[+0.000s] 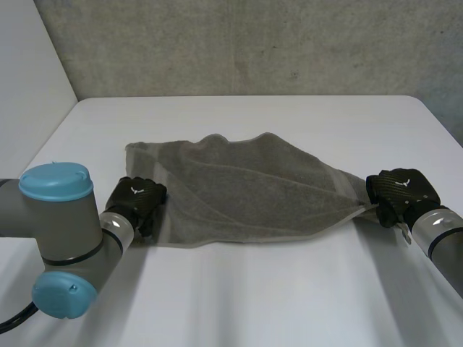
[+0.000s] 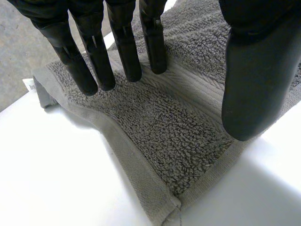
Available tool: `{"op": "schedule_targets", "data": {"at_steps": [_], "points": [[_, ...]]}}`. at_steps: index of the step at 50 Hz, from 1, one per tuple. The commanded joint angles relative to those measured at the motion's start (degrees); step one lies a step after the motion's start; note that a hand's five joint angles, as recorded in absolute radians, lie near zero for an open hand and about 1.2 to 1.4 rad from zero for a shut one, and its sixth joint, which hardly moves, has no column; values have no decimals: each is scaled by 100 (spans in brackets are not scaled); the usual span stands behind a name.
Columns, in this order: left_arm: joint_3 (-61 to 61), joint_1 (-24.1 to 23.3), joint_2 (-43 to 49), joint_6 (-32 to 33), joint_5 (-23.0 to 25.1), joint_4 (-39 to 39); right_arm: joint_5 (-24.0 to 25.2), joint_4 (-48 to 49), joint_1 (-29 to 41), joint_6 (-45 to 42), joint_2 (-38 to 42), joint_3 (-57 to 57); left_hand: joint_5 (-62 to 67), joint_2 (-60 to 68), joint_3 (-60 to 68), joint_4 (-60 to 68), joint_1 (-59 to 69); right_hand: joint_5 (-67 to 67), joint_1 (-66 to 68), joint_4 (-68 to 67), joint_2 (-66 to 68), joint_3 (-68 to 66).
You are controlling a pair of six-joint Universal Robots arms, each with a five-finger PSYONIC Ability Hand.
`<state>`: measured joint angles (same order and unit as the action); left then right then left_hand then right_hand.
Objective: Fold the towel.
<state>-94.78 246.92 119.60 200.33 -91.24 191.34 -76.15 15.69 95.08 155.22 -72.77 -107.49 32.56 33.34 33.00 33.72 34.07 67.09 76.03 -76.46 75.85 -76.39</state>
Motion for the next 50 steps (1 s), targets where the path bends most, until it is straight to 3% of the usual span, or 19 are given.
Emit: {"op": "schedule_targets", "data": {"at_steps": [1,18,20,24,32,50], "points": [[65,14,187,14,-8,-18,3,5,1,-1,43,0,-1233,-311,-277,-349,-384,291,397,-354,415,-361],[241,5,538,76,-26,44,3,5,1,-45,52,0,-779,142,176,105,69,291,397,-354,415,-361],[259,5,547,76,-35,44,3,5,1,-45,52,0,-459,462,497,425,390,291,397,-354,415,-361],[276,5,530,23,-35,52,3,5,1,-54,52,0,1586,2507,2541,2470,2434,291,397,-354,415,-361],[259,-4,424,-21,-35,61,3,5,1,-54,61,0,3727,4648,4682,4611,4575,291,397,-354,415,-361],[83,-4,11,-416,-70,167,-14,-4,1,-54,52,17,3744,4666,4700,4628,4593,291,397,-354,415,-361]]}}
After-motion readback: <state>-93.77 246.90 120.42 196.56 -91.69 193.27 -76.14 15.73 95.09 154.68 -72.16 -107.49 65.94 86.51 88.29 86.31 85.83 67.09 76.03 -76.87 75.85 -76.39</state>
